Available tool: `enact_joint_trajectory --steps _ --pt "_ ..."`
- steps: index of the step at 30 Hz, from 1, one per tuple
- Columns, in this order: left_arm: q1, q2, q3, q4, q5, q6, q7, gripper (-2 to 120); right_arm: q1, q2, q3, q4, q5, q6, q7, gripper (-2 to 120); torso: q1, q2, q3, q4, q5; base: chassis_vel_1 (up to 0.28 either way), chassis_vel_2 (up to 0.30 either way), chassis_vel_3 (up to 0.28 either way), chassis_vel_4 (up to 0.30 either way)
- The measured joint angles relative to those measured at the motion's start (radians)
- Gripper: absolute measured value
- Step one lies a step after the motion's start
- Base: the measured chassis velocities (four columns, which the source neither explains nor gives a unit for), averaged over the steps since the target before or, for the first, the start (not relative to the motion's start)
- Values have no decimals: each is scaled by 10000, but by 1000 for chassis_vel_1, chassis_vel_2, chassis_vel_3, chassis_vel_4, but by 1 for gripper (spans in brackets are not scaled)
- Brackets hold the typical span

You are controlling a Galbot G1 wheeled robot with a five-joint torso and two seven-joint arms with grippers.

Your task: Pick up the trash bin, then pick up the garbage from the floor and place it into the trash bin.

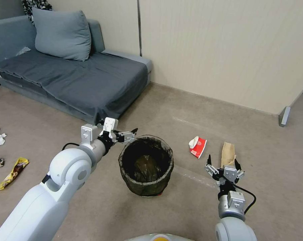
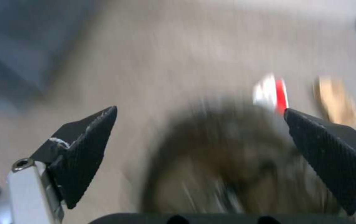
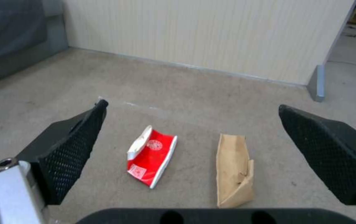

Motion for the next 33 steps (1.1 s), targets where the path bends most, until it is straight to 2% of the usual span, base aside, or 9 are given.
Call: enact_joint_trajectory --steps 2,3,6,7,21,33 --pt "-12 7 216 210 -73 0 -122 100 1 0 3 -6 6 1 4 100 0 0 1 0 -1 0 0 0 0" --pt "100 -23 336 495 -67 -7 -361 100 6 0 0 -23 9 5 5 100 -1 1 -1 0 14 0 0 0 0" --pt "267 -52 317 667 -16 -8 -473 100 23 0 -23 -42 8 8 8 100 -1 1 -1 3 2 0 0 0 0" --pt "353 -59 246 703 28 -12 -497 100 43 0 -48 -50 0 12 8 100 -1 0 0 6 12 0 0 0 0" --pt "955 -273 -188 986 282 -27 -484 100 123 0 -88 -163 -12 12 28 100 0 1 -1 3 7 0 0 0 0" --pt "958 -284 -309 1155 284 -34 -401 100 175 0 -129 -231 -26 12 31 100 -1 0 -1 4 7 0 0 0 0"
